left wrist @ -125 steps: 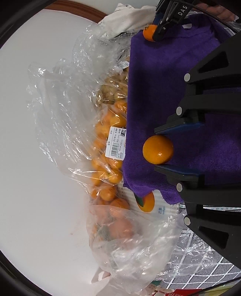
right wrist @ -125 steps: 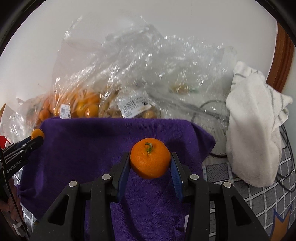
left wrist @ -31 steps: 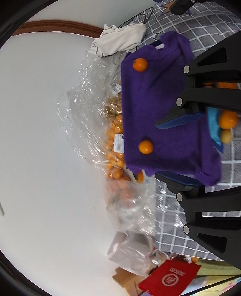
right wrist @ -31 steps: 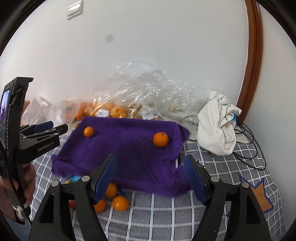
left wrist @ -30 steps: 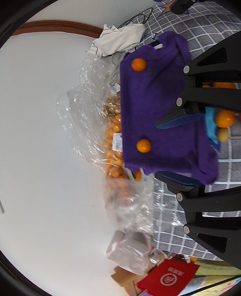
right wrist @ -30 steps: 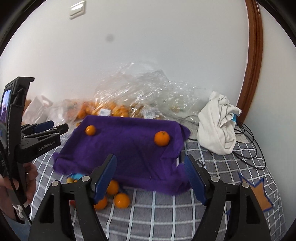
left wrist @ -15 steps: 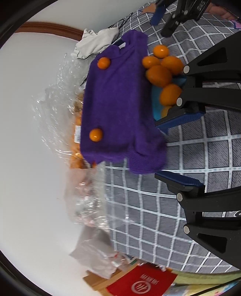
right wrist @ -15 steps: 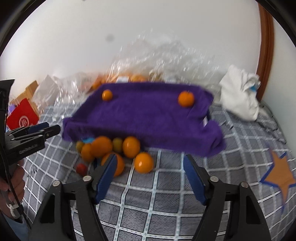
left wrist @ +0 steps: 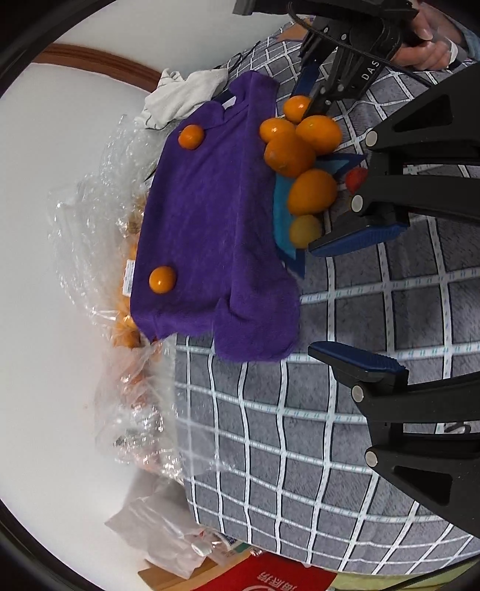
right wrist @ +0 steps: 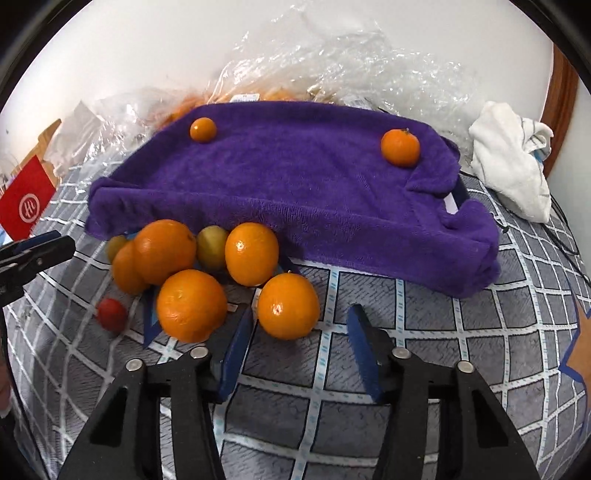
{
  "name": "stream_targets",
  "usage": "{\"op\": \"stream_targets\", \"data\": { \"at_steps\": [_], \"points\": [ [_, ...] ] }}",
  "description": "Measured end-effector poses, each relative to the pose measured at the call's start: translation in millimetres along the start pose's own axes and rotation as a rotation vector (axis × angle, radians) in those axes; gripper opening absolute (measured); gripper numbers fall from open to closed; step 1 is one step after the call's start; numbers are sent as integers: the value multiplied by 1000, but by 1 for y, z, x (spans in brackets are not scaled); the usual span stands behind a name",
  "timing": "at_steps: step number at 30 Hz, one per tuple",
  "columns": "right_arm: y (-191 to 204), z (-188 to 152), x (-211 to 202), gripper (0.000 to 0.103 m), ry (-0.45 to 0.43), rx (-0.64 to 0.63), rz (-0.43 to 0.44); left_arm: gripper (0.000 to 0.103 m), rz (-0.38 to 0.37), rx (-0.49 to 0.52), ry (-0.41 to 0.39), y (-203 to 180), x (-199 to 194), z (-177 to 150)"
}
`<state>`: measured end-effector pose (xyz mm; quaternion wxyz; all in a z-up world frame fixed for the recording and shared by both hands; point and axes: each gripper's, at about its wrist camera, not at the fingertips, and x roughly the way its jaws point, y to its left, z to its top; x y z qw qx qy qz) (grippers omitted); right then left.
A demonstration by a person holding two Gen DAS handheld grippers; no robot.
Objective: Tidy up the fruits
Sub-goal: 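Grasp another large orange with the right tool while the left tool grasps the yellow-green fruit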
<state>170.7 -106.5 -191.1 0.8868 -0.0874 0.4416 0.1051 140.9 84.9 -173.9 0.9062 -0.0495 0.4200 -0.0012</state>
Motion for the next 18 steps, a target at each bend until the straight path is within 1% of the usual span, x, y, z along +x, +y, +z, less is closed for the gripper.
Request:
{"op": "stream_targets", "data": {
  "at_steps": [1,5,10,12,15,18],
  "points": [
    [-1,-1,-2,31,4,-3,6,45,-3,6,3,-3,1,0],
    [-14,-9,-13,31,-6,23,8,45,-26,21,20,-15,10,-1],
    [-36,-24,-24,31,-16,59,8,37,-5,28,39,-23,25,-6],
    [-42,-30,-27,31,-18,78,8,36,-14,25,35,-24,28,-6],
    [-50,-37,-31,31,-20,100,26,35,-47,20,33,-27,30,-5],
    [-55,-41,-34,31,-28,109,30,35,-43,36,29,-32,32,-3]
  ]
}}
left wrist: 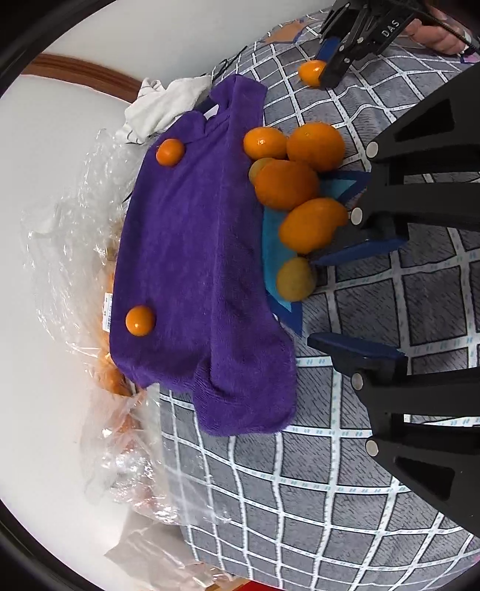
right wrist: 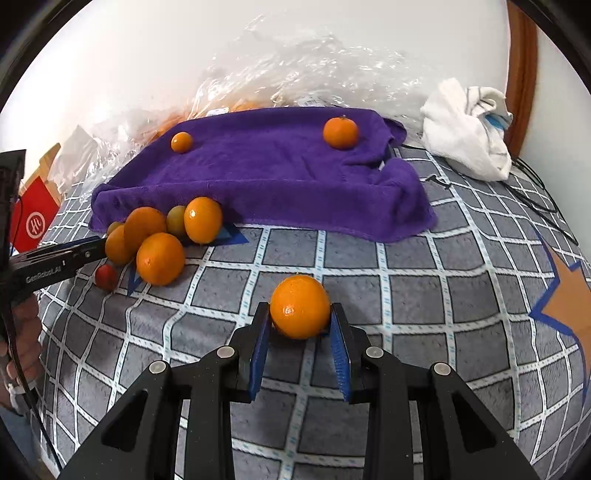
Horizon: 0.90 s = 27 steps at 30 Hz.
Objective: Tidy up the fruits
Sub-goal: 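Grasp another large orange with the right tool while the left tool grasps the yellow-green fruit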
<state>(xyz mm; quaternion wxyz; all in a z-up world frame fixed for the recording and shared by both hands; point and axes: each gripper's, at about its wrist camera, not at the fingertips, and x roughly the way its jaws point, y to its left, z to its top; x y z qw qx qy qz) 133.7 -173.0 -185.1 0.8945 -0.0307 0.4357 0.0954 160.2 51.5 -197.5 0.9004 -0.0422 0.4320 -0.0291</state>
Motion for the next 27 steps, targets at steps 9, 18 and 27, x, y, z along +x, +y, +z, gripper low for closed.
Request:
{"op": "stream_targets", "data": {
  "at_steps": [9,18,27],
  "points": [
    [4,-4,-2,32,-24,-28,23,34,-18,-26,-52,2,4,5],
    [5,-3,0,32,-15,-31,26,36,-133,-129,-62,25,3,4],
    [5,-3,1,32,-15,-38,18,36,-170,-158,-70,19,11,11]
  ]
}}
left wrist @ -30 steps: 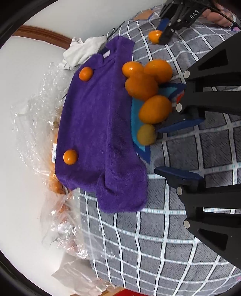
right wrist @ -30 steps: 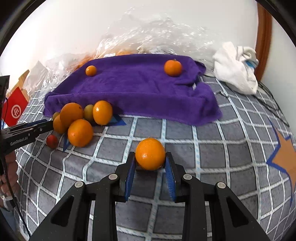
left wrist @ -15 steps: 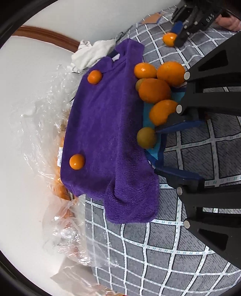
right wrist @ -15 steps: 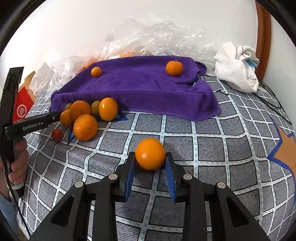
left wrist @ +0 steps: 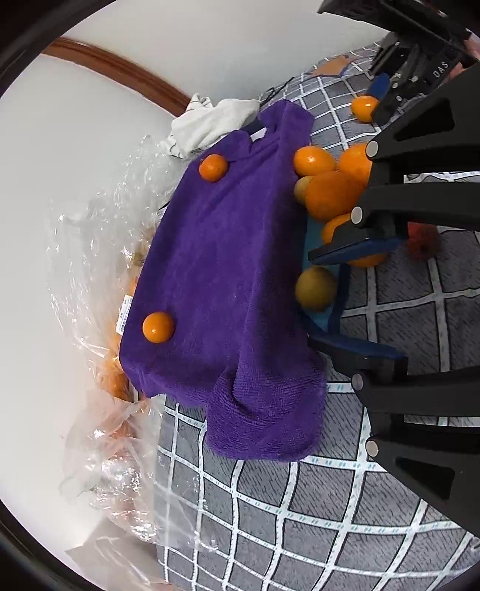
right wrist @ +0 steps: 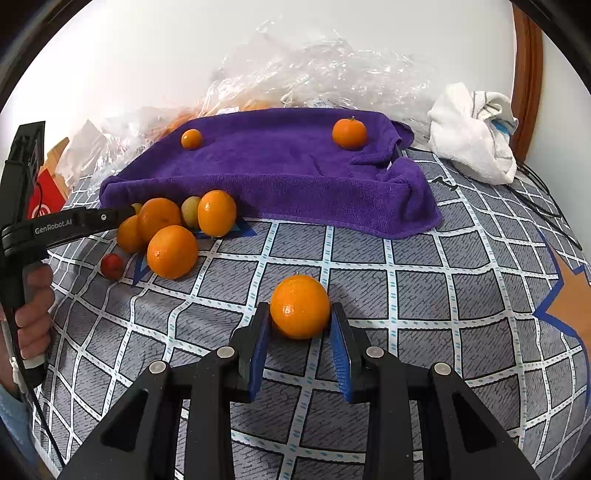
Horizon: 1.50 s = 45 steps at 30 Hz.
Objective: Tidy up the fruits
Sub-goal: 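Grasp another large orange with the right tool while the left tool grasps the yellow-green fruit, then carry both held fruits onto the purple towel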
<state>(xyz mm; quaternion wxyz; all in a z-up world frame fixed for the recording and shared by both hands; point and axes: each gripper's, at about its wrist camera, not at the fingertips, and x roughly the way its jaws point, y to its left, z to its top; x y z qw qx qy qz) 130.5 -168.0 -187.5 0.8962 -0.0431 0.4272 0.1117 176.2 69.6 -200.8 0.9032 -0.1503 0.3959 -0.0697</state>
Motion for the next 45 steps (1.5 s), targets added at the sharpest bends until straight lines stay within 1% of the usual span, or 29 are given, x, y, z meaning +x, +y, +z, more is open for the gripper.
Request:
{"op": "stream_targets", "data": {
  "at_steps": [4,8,9,11,20,25,28,34,36,40,45],
  "points": [
    [1,0,0,32,1,-4,-2,35,-29,-41,-4,3,4,1],
    [2,-1,0,32,1,-11,-9,33,-30,-45,-9,2,4,1],
    [2,-1,0,32,1,-12,-11,25,-40,-50,-9,2,4,0],
    [2,-1,0,32,0,-10,-9,25,-53,-55,-6,3,4,0],
    [-2,-2,-2,31,-7,14,-9,26,-39,-61,2,6,-1,-5],
    [-3,-3,-7,31,-34,20,9,26,-8,-33,-7,1,-1,-6],
    [-6,-4,-11,31,-54,38,27,26,-22,-35,-14,2,-4,-7],
    [-14,-3,-18,31,-83,59,62,26,-26,-60,-54,9,-13,-6],
    [-16,-4,-22,31,-98,74,69,26,-32,-52,-68,7,-18,-5],
    [-15,-4,-32,31,-114,58,36,26,-38,-24,-119,1,-32,-6],
    [-18,8,-53,31,-133,70,58,26,-20,-8,-153,-4,-43,-2]
  ]
}}
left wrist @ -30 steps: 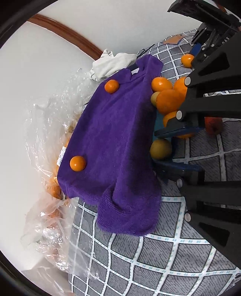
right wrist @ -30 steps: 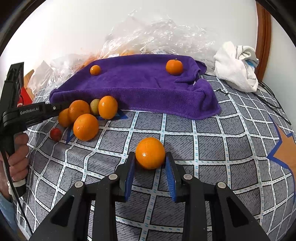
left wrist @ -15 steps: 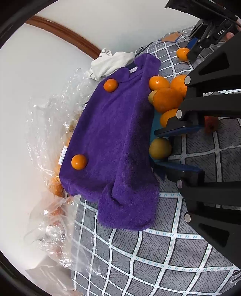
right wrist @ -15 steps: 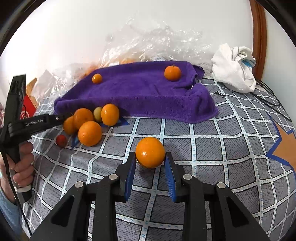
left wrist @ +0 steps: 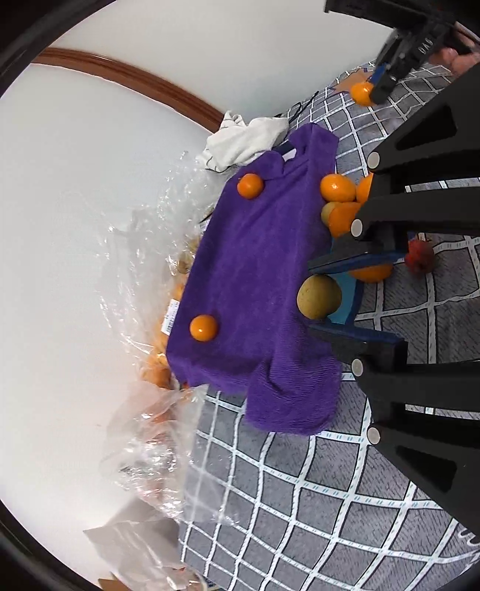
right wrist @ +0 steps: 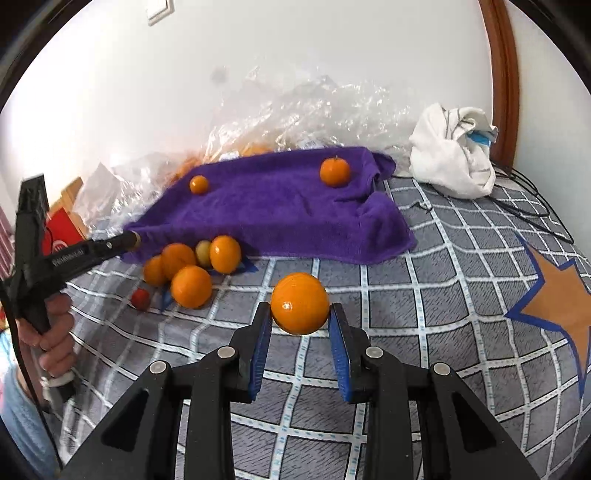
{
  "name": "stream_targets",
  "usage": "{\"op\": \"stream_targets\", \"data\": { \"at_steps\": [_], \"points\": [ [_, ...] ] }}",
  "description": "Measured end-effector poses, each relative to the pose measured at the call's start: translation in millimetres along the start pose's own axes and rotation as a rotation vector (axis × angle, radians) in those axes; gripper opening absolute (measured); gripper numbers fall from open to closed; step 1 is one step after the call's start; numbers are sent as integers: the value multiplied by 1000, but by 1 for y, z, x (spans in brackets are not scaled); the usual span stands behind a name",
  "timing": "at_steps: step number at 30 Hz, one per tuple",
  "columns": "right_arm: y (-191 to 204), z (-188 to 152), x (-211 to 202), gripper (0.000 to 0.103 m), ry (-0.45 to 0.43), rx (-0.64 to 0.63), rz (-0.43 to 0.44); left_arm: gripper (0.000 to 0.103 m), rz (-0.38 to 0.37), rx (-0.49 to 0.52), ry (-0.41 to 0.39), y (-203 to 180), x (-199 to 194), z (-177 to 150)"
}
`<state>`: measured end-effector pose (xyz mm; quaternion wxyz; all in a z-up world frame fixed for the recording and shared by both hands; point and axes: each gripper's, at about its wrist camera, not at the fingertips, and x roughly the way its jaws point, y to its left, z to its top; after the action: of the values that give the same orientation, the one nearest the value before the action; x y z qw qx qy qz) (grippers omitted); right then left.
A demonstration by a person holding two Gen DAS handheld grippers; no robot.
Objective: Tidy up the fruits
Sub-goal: 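Carry both held fruits onto the purple towel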
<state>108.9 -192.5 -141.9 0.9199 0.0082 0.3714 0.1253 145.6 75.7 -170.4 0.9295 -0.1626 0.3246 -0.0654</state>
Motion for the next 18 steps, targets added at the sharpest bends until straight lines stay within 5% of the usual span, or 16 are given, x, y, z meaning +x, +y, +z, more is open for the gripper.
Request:
{"op": "stream_targets", "data": {
  "at_steps": [4,8,18],
  "points": [
    [3,20,-12,31,-32,-16,1,26,38,26,-28,-5,-13,7],
    [6,44,-17,31,-75,-26,21,26,-28,10,-20,-8,-30,17],
    [9,107,19,31,-94,-54,8,26,50,50,-52,-19,-36,70]
  ]
}}
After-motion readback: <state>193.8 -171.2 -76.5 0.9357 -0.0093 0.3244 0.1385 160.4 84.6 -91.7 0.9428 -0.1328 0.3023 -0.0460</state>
